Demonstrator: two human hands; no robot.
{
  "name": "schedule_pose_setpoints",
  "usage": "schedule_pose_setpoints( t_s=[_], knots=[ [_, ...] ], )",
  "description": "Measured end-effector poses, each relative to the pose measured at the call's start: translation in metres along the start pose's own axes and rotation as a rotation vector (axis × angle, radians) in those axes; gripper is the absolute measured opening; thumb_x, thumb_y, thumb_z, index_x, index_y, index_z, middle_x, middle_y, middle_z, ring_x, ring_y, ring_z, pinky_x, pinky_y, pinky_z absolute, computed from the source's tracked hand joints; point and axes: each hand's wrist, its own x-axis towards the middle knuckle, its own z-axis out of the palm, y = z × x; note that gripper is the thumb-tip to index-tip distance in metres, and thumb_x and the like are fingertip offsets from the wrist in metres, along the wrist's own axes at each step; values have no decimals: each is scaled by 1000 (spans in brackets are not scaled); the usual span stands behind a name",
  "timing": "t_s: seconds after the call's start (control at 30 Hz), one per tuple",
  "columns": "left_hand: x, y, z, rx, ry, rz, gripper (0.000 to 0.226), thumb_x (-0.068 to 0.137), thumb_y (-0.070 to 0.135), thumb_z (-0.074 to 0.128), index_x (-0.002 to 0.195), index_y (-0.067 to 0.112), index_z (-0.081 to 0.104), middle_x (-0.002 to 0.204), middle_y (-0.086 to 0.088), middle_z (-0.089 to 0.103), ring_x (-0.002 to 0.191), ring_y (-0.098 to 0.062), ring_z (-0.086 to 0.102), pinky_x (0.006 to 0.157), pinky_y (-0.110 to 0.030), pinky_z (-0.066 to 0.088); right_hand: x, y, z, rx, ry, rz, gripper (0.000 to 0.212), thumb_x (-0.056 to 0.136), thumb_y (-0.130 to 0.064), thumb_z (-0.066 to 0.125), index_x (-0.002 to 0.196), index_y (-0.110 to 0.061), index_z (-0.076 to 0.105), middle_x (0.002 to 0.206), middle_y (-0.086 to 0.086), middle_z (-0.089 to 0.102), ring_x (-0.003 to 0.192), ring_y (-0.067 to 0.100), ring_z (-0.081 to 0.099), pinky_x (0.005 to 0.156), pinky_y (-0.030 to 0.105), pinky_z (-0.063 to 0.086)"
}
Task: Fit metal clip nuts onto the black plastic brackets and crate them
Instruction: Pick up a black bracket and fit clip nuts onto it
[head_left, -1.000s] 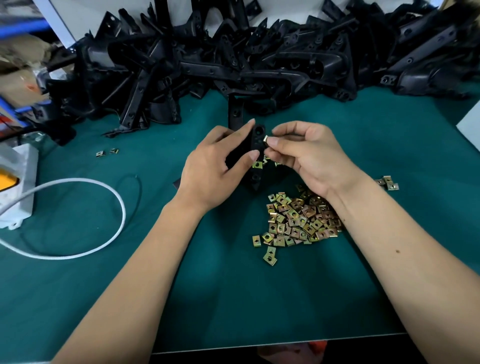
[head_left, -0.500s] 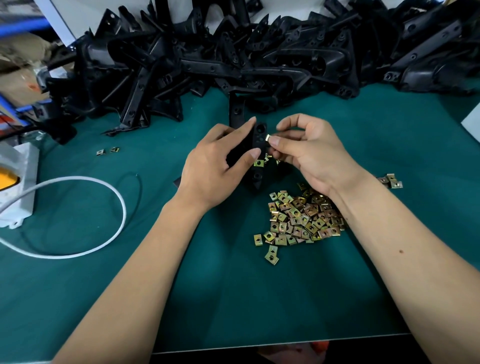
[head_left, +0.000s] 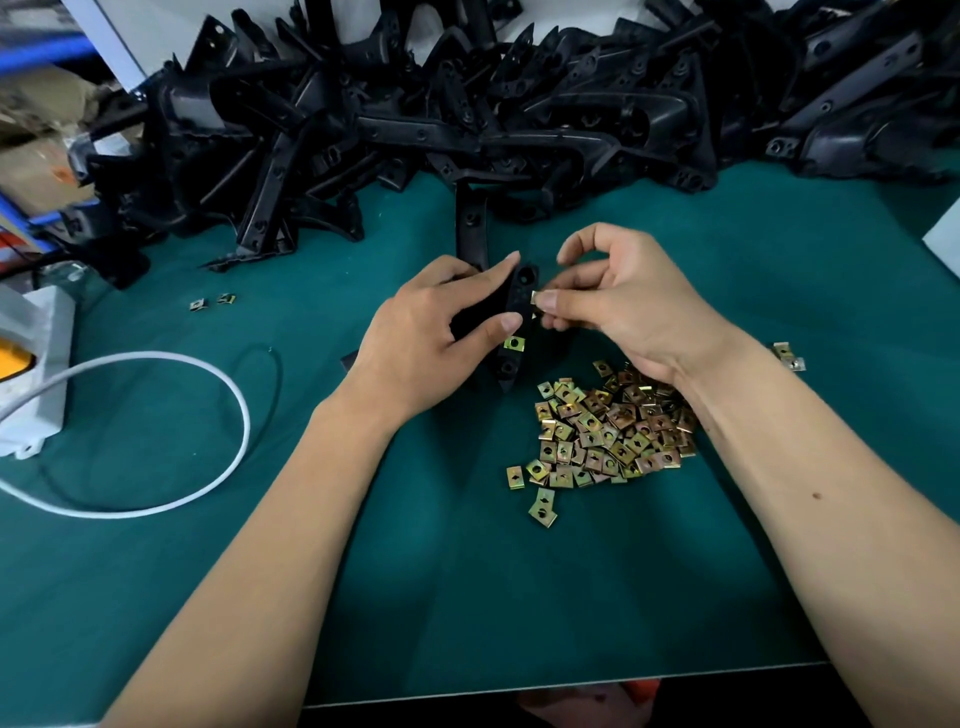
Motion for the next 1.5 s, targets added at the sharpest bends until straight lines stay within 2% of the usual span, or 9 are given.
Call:
schedule_pose_setpoints(
  t_s=[0.2, 0.4, 0.57, 0.87, 1.1, 1.17, 1.27, 1.33, 1.5],
  knots=[
    [-1, 6, 2, 72, -33, 23, 62, 92, 64, 52, 149, 39, 51, 119, 9, 57, 93, -19, 63, 82, -45, 54, 0, 1, 2, -23, -30, 3, 36, 85, 8, 76, 107, -8, 52, 74, 12, 68, 62, 20, 68, 62, 24, 55],
    [1, 9, 7, -11, 59, 4, 57, 98, 53, 57, 151, 32, 50, 116, 2, 58, 102, -17, 60, 87, -45, 54, 4, 2, 4, 149, 60, 33, 37, 84, 0, 80, 116, -4, 64, 74, 5, 72, 62, 14, 65, 56, 20, 51],
    [3, 13, 14, 104, 144, -78, 56, 99, 55, 56, 152, 37, 49, 120, 7, 57, 102, -11, 59, 86, -40, 54, 7, 12, 14, 35, 126, 37, 7, 96, -13, 72, 96, -8, 76, 68, -1, 70, 58, 9, 63, 54, 18, 50],
    [2, 20, 14, 150, 210, -126, 54, 100, 49, 59, 152, 36, 49, 120, 4, 57, 99, -15, 59, 83, -37, 52, 3, 9, 18, -66, 114, -83, 25, 106, -12, 54, 93, -4, 73, 73, 6, 69, 65, 16, 64, 60, 25, 50],
    [18, 46, 14, -246, 150, -227, 52, 101, 48, 60, 150, 35, 51, 126, 4, 67, 116, -7, 60, 101, -26, 49, -14, -6, 9, 61, 229, -12, 32, 107, -41, 50, 103, -23, 76, 110, 3, 77, 104, 18, 73, 91, 39, 59],
    [25, 72, 21, -192, 135, -169, 53, 100, 51, 60, 150, 39, 50, 122, 3, 65, 112, -7, 59, 93, -19, 47, -25, -13, -2, 163, 279, -1, 27, 105, -45, 52, 106, -26, 71, 125, 7, 72, 119, 23, 68, 105, 48, 53],
    [37, 127, 37, -62, 111, -11, 52, 101, 47, 59, 151, 40, 48, 110, 1, 58, 103, -15, 58, 84, -29, 47, -52, -22, -31, 276, 355, -68, 35, 106, -38, 53, 107, -6, 67, 121, 24, 70, 114, 35, 69, 100, 53, 56],
    [43, 171, 51, -46, 53, 88, 50, 102, 35, 56, 150, 41, 49, 108, -1, 56, 101, -21, 58, 88, -37, 49, -77, -24, -58, 215, 464, -149, 37, 105, -36, 53, 108, 0, 63, 107, 20, 70, 100, 26, 69, 90, 49, 57],
    [44, 292, 107, -93, -163, 392, 59, 97, 19, 51, 154, 34, 46, 120, -7, 55, 111, -29, 58, 97, -41, 46, -169, -15, -153, 118, 868, -350, 12, 97, -28, 57, 101, -20, 65, 92, -4, 70, 88, 10, 63, 77, 29, 52]
  ],
)
